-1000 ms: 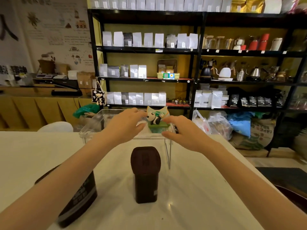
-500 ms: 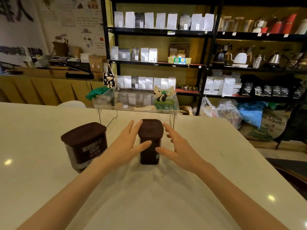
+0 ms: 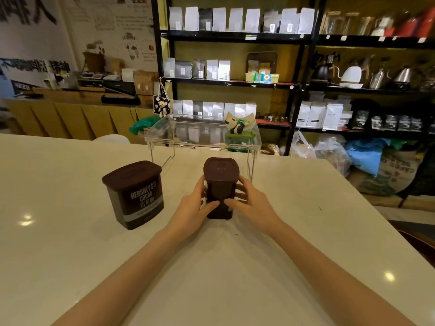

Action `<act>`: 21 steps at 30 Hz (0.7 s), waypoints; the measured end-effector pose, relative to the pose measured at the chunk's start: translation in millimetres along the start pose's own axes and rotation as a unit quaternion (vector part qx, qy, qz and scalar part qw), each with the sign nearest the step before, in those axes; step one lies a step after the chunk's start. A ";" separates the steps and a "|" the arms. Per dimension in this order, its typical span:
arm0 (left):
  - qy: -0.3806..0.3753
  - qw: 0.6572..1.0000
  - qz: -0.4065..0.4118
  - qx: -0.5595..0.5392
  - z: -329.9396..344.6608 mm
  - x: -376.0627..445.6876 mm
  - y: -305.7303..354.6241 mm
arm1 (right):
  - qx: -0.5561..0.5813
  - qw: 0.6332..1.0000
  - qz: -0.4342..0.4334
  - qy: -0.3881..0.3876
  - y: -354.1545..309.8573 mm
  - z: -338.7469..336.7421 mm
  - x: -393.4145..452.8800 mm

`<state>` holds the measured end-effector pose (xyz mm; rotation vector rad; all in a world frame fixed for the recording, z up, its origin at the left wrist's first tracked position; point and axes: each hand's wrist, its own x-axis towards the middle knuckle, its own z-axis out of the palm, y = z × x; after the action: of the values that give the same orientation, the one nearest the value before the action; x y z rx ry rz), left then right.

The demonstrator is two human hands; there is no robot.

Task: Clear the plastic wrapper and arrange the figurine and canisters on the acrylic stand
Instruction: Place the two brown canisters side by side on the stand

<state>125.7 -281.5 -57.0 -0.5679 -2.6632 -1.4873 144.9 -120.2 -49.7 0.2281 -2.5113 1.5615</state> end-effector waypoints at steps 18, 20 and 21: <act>0.083 0.988 0.129 0.002 -74.7 -5.4 67.0 | -0.011 0.987 -0.160 -0.005 -94.5 -33.1 9.6; 0.094 0.984 0.151 0.013 -92.9 1.9 75.4 | -0.028 0.983 -0.181 0.009 -110.9 -33.6 22.7; 0.100 0.982 0.158 0.024 -101.5 6.4 78.4 | -0.036 0.981 -0.188 0.013 -118.2 -33.7 30.1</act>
<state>131.4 -326.6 63.1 -0.7529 -2.3199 -1.3103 144.1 -142.8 74.8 0.6269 -2.3260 1.3118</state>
